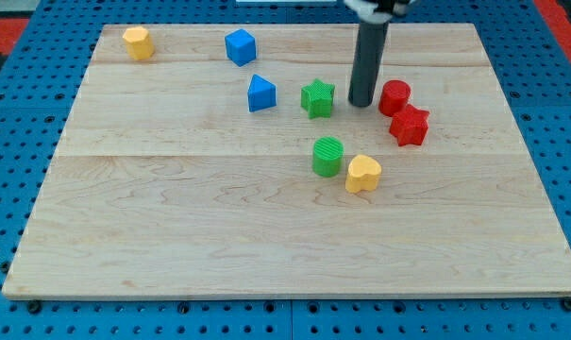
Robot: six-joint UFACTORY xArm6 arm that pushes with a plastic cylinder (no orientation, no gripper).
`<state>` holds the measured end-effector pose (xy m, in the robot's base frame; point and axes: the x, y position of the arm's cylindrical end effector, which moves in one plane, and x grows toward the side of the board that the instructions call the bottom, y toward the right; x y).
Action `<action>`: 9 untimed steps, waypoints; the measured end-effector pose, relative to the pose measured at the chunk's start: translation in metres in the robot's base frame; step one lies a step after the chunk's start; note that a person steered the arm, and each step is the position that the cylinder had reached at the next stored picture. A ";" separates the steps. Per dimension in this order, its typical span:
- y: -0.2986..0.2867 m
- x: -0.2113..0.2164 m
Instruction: Move the green star to the top right
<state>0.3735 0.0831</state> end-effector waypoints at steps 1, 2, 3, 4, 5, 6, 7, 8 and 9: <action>-0.053 0.009; -0.015 -0.044; 0.013 -0.100; 0.003 -0.065; -0.020 -0.034; -0.054 -0.078; 0.001 -0.107; 0.009 -0.116; -0.045 -0.115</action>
<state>0.2581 0.0386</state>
